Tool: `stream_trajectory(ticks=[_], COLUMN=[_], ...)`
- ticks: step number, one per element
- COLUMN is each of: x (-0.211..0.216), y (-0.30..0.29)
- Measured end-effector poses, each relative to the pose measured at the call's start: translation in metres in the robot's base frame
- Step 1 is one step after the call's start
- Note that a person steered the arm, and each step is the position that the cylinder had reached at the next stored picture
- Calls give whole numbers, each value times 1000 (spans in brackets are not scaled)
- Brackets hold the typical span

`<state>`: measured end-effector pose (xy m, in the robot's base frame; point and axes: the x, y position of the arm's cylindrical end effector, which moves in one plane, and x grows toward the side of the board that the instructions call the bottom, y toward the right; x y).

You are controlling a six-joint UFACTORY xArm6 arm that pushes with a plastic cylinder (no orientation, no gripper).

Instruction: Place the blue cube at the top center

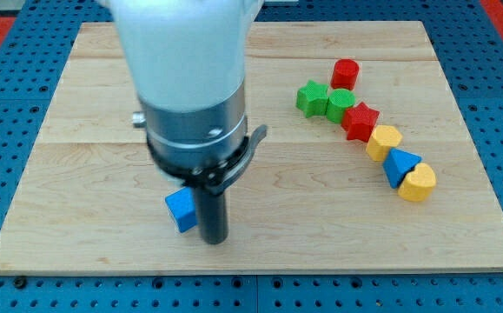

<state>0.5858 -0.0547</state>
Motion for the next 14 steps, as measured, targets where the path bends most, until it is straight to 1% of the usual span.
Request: stream_trajectory(ticks=[1, 2, 3, 4, 5, 6, 7, 8, 10, 11, 12, 13, 14], x=[-7, -64, -105, -129, -74, -7, 16, 3, -52, -73, -58, -87, -126], y=[-56, -59, -59, -59, -68, -73, -57, -54, -32, -4, 34, 35, 10])
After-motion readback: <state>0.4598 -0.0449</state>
